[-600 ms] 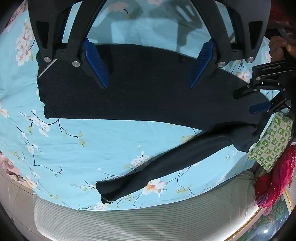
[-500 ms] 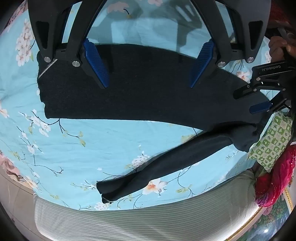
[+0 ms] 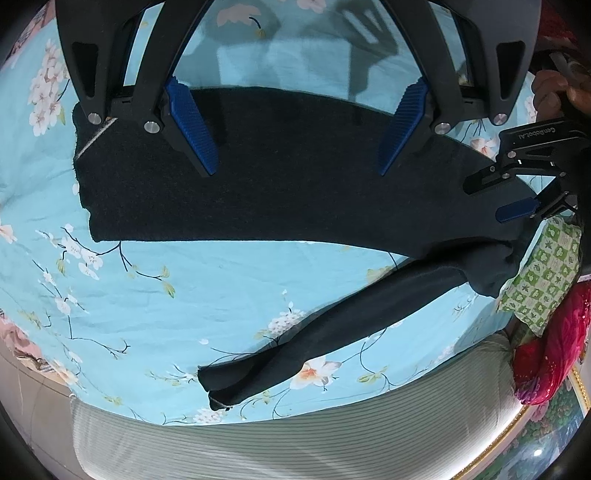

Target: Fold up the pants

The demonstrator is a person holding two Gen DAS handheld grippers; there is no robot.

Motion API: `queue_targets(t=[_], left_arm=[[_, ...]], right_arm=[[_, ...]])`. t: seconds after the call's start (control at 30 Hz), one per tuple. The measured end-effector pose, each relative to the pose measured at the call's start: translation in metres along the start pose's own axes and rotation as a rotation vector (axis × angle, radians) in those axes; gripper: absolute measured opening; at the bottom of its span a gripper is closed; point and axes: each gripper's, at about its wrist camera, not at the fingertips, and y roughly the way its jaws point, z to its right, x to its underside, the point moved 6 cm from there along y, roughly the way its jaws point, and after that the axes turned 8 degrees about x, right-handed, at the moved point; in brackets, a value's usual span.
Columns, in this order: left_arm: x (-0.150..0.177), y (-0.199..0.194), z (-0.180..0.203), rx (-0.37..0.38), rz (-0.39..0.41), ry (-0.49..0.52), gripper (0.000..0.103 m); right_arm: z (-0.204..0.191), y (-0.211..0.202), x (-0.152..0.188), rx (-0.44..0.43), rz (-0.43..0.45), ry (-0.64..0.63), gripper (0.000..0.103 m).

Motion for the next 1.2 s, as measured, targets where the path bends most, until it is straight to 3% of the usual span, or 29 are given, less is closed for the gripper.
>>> queue_targets(t=[0.6,0.83,1.03,1.2], left_arm=[[-0.013,0.008,-0.001,0.012,-0.015,0.006,0.082],[-0.032,0.011,-0.004,0.001,0.008,0.023,0.082],[-0.059,0.016,-0.008,-0.023,0.028,0.055,0.082],[-0.077,0.032,-0.009,0.002,-0.027,0.071,0.082]], right_arm=[[0.003,0.002,-0.007,-0.022,0.033,0.039,0.088],[0.007,0.004,-0.018,-0.026,0.031,0.047,0.088],[0.011,0.008,-0.038,-0.042,0.048,0.053,0.088],[0.014,0.015,-0.064,-0.063,0.054,0.065,0.088]])
